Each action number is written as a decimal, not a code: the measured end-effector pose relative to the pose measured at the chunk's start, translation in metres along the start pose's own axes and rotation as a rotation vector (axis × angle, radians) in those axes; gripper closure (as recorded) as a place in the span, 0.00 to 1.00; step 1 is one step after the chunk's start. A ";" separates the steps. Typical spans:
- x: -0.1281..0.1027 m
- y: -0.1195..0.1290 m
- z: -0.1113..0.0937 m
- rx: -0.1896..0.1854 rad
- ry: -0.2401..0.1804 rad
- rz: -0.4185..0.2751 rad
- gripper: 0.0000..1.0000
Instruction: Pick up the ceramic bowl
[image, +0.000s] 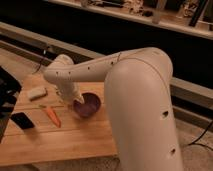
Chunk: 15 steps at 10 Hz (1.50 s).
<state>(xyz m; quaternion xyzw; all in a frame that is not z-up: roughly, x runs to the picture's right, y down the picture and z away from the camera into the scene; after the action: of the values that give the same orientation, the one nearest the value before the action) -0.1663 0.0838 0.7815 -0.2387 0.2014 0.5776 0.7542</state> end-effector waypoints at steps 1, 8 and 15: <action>-0.001 -0.003 0.006 0.001 0.008 0.007 0.35; -0.005 -0.016 0.032 -0.001 0.064 0.021 0.36; -0.016 -0.015 -0.002 -0.017 0.009 -0.014 0.98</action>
<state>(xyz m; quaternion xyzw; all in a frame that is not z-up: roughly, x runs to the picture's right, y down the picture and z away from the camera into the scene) -0.1560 0.0672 0.7910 -0.2492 0.1982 0.5729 0.7553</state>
